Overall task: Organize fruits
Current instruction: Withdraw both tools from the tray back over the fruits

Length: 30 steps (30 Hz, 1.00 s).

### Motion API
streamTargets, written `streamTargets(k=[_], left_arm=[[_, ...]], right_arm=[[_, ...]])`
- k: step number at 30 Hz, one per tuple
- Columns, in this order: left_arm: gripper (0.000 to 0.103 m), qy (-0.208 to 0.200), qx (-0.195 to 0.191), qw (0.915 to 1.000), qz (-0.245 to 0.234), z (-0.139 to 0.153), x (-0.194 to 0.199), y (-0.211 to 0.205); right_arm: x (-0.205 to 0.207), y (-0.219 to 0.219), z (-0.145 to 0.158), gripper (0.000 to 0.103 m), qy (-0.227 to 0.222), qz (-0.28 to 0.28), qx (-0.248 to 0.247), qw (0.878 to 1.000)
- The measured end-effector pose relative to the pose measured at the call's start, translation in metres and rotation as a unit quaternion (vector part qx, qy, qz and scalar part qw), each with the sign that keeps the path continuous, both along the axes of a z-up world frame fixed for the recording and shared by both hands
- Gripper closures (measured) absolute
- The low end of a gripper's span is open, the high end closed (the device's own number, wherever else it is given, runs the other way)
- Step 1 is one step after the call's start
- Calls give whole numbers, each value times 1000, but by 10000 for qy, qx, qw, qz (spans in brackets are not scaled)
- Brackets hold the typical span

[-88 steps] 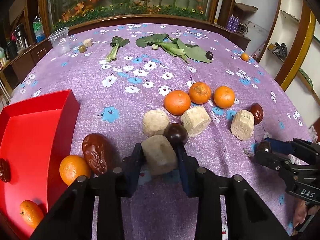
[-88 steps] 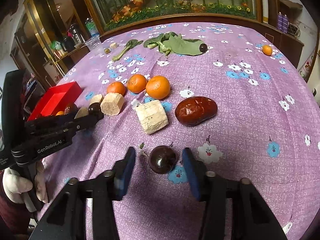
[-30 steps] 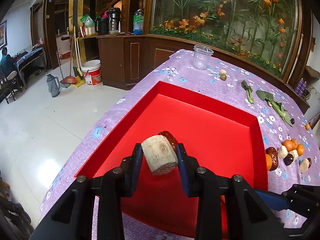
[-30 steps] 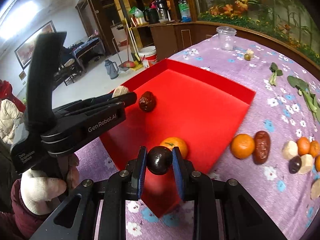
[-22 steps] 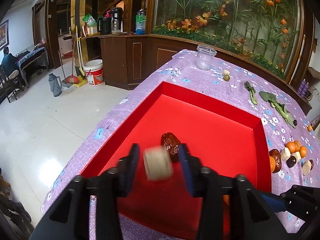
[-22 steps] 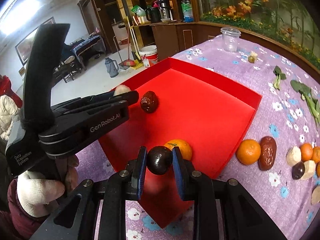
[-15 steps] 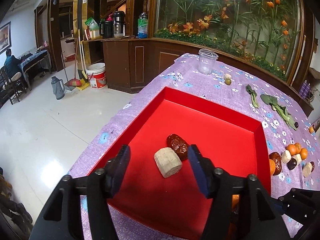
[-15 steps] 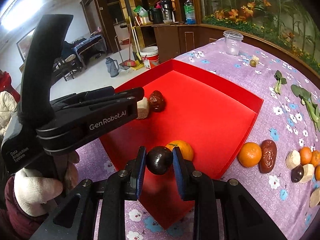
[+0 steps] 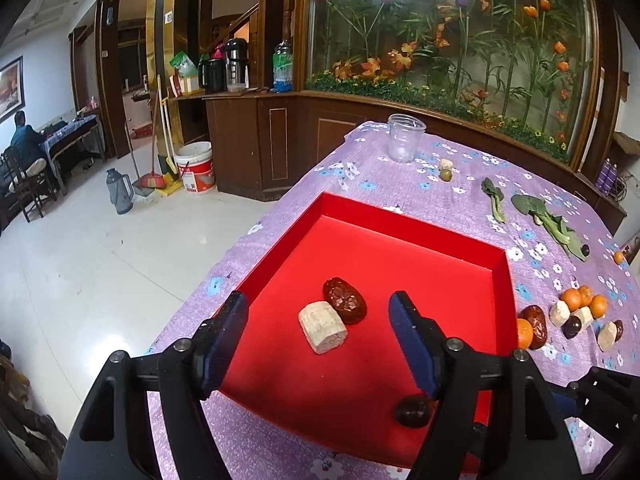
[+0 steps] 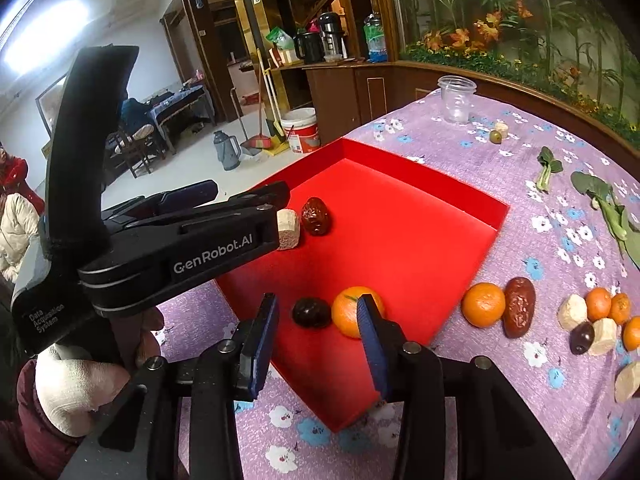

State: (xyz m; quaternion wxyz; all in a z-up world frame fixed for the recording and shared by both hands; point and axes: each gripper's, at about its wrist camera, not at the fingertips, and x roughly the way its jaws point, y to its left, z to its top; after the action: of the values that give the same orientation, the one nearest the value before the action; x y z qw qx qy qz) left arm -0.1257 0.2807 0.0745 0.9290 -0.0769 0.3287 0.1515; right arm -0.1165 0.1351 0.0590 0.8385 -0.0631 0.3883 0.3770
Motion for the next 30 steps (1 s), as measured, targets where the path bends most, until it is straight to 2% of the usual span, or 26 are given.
streamTargets(k=[9, 10, 13, 18, 25, 30], left_arm=[[31, -193, 208, 9995, -158, 18, -14, -25], [30, -234, 245, 9993, -164, 21, -16, -29], [17, -422, 333, 9984, -152, 30, -25, -36], [16, -801, 164, 9959, -389, 48, -40, -46], [16, -556, -93, 9945, -881, 44, -29, -72], [16, -353, -130, 9897, -1383, 33, -17, -104]], right_arm=[[-7, -33, 5, 50, -17, -287, 185, 9994], [-9, -38, 5, 50, -25, -328, 198, 9993], [-12, -60, 3, 50, -28, -503, 235, 9985], [-13, -113, -5, 50, 52, -1034, 247, 9943], [-14, -206, -15, 50, 187, -2048, 299, 9782], [-5, -262, -19, 50, 301, -2651, 464, 9626]])
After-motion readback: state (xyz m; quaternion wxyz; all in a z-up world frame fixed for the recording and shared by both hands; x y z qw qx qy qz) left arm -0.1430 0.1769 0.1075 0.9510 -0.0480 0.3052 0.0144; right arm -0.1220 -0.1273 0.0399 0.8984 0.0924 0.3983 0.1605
